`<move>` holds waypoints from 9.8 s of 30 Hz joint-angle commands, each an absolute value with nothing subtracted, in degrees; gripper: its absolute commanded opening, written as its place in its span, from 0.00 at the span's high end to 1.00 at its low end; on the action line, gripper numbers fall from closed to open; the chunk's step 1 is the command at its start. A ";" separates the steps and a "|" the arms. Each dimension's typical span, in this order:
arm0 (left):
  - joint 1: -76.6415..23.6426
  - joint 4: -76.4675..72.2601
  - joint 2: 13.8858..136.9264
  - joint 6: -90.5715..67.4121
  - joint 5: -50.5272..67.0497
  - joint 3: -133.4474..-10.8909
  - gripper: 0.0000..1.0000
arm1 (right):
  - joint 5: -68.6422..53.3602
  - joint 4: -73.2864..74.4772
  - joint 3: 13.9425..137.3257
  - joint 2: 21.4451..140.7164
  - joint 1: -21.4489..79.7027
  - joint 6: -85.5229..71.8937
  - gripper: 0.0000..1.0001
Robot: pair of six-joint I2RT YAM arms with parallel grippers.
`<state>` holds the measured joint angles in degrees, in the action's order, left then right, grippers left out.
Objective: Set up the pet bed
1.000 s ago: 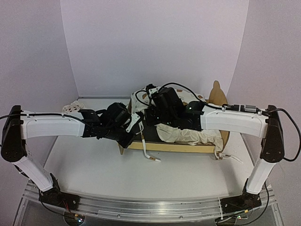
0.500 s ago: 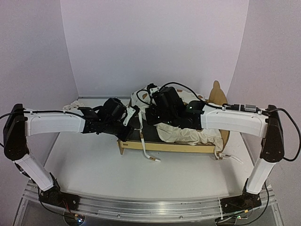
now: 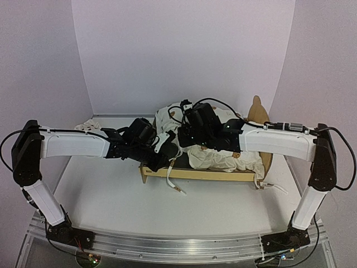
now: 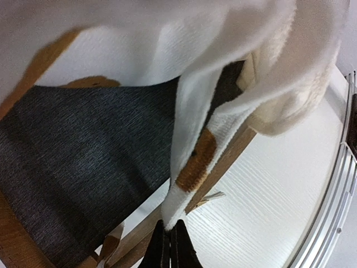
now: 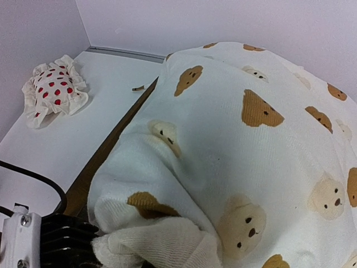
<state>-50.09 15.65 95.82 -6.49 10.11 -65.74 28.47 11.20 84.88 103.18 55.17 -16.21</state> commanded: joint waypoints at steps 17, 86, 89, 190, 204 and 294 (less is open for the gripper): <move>-49.76 8.31 96.19 -11.97 1.13 -67.34 1.00 | 29.46 10.11 85.78 101.93 52.94 -16.18 1.00; -52.94 7.68 88.11 -31.08 -18.17 -49.60 0.67 | 23.61 11.51 83.69 102.59 52.68 -19.52 1.00; -49.24 5.06 88.50 -28.60 -16.03 -49.88 0.67 | 23.83 11.49 84.46 103.20 52.72 -19.25 1.00; -53.96 48.31 50.82 -51.91 -28.57 -47.05 1.00 | 8.42 12.22 114.78 133.96 55.26 -18.93 0.71; -53.97 42.67 55.25 -48.30 -25.32 -46.41 1.00 | 9.96 16.30 94.88 110.13 59.80 -15.04 0.35; -55.01 29.63 67.40 -40.02 -4.46 -45.83 1.00 | 21.38 -0.37 68.63 99.97 69.03 -18.31 0.36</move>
